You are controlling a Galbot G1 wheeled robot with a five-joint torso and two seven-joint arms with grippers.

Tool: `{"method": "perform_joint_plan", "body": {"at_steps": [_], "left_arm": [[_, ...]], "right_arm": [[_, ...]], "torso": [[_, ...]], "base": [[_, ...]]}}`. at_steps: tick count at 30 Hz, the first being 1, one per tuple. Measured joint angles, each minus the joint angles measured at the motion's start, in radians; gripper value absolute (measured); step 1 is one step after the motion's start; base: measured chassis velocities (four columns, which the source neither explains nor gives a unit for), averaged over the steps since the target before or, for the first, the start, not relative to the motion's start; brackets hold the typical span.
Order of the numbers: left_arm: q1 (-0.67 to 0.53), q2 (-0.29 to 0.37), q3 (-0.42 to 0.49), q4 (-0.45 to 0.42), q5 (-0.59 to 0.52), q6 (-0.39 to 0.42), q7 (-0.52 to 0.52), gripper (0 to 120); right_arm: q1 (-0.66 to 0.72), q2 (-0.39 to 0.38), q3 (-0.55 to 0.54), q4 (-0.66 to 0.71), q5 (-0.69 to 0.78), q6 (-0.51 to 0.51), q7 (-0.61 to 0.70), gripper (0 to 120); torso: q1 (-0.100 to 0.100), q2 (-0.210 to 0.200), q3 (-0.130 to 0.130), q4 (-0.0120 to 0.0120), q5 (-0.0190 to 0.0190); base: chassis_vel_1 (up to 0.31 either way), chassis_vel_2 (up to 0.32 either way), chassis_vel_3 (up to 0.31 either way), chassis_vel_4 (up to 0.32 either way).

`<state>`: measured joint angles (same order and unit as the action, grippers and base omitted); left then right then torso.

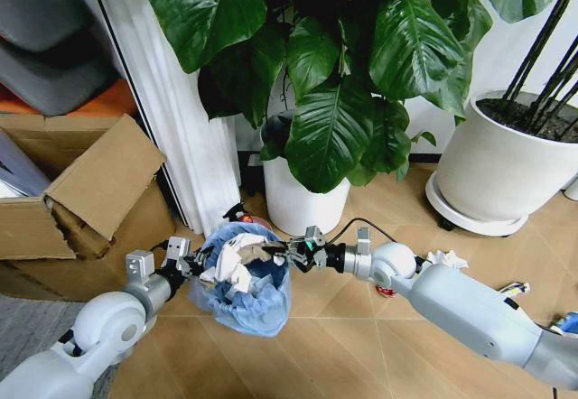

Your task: Pick up the trash bin and place the garbage on the floor into it.

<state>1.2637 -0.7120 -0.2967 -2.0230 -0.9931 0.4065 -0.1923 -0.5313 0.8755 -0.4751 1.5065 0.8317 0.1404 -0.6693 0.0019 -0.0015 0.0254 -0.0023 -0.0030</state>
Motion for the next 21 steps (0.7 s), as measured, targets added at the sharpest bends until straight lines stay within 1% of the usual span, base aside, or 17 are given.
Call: {"method": "perform_joint_plan", "body": {"at_steps": [1, 2, 3, 7, 8, 11, 12, 15, 16, 17, 18, 19, 21], "left_arm": [[0.002, 0.001, -0.001, -0.001, -0.003, 0.001, -0.002, 0], [0.004, 0.001, -0.001, -0.003, -0.007, 0.002, -0.005, 0], [0.004, 0.001, -0.001, -0.003, -0.007, 0.002, -0.005, 0], [0.007, 0.002, -0.003, -0.006, -0.014, 0.006, -0.01, 0], [0.007, 0.002, -0.003, -0.006, -0.014, 0.006, -0.01, 0], [0.023, 0.004, -0.015, -0.006, -0.013, 0.007, -0.01, 0], [0.023, 0.004, -0.015, -0.006, -0.013, 0.007, -0.01, 0], [0.043, 0.002, -0.035, -0.006, -0.008, 0.007, -0.011, 0], [0.043, 0.002, -0.035, -0.006, -0.008, 0.007, -0.011, 0], [0.048, 0.001, -0.041, -0.006, -0.007, 0.007, -0.011, 0], [0.056, 0.0, -0.051, -0.006, -0.005, 0.007, -0.011, 0], [0.056, 0.0, -0.051, -0.006, -0.005, 0.007, -0.011, 0], [0.063, 0.0, -0.062, -0.006, -0.002, 0.007, -0.011, 0]], "right_arm": [[0.001, 0.002, -0.002, 0.0, -0.001, -0.002, 0.001, 23], [0.003, 0.002, -0.005, 0.0, -0.005, -0.005, 0.002, 30], [0.003, 0.002, -0.005, 0.0, -0.005, -0.005, 0.002, 30], [0.006, 0.001, -0.009, 0.006, -0.009, -0.007, 0.011, 46], [0.006, 0.001, -0.009, 0.006, -0.009, -0.007, 0.011, 46], [-0.005, -0.003, 0.031, 0.025, 0.003, -0.008, 0.031, 64], [-0.005, -0.003, 0.031, 0.025, 0.003, -0.008, 0.031, 64], [-0.038, -0.026, 0.108, 0.044, 0.019, -0.016, 0.07, 75], [-0.038, -0.026, 0.108, 0.044, 0.019, -0.016, 0.07, 75], [-0.055, -0.038, 0.132, 0.055, 0.025, -0.021, 0.089, 80], [-0.101, -0.069, 0.184, 0.082, 0.037, -0.032, 0.133, 86], [-0.101, -0.069, 0.184, 0.082, 0.037, -0.032, 0.133, 86], [-0.189, -0.12, 0.253, 0.128, 0.04, -0.041, 0.214, 96]], "torso": [[0.0, 0.0, 0.0, 0.0001, -0.0001], [0.0, 0.0, 0.0, 0.0001, -0.0001], [0.0, 0.0, 0.0, 0.0001, -0.0001], [0.0, 0.0, 0.0, 0.0, -0.0001], [0.0, 0.0, 0.0, 0.0, -0.0001], [0.0, 0.0, 0.0, 0.0001, -0.0002], [0.0, 0.0, 0.0, 0.0001, -0.0002], [0.0, 0.0, 0.0, 0.0004, 0.0], [0.0, 0.0, 0.0, 0.0004, 0.0], [0.0, 0.0, 0.0, 0.0005, 0.0], [0.0, 0.0, 0.0, 0.0004, -0.0001], [0.0, 0.0, 0.0, 0.0004, -0.0001], [0.0, 0.0, 0.0, 0.0, 0.0002]], "base": [[0.0, 0.0, 0.0, 0.0], [0.0, 0.0, 0.0, 0.0], [0.0, 0.0, 0.0, 0.0], [0.0, 0.0, 0.0, 0.0], [0.0, 0.0, 0.0, 0.0], [0.0, 0.0, 0.0, 0.0], [0.0, 0.0, 0.0, 0.0], [0.0, 0.0, 0.0, 0.0], [0.0, 0.0, 0.0, 0.0], [0.0, 0.0, 0.0, 0.0], [0.0, 0.0, 0.0, 0.0], [0.0, 0.0, 0.0, 0.0], [0.0, 0.0, 0.0, 0.0]]}}
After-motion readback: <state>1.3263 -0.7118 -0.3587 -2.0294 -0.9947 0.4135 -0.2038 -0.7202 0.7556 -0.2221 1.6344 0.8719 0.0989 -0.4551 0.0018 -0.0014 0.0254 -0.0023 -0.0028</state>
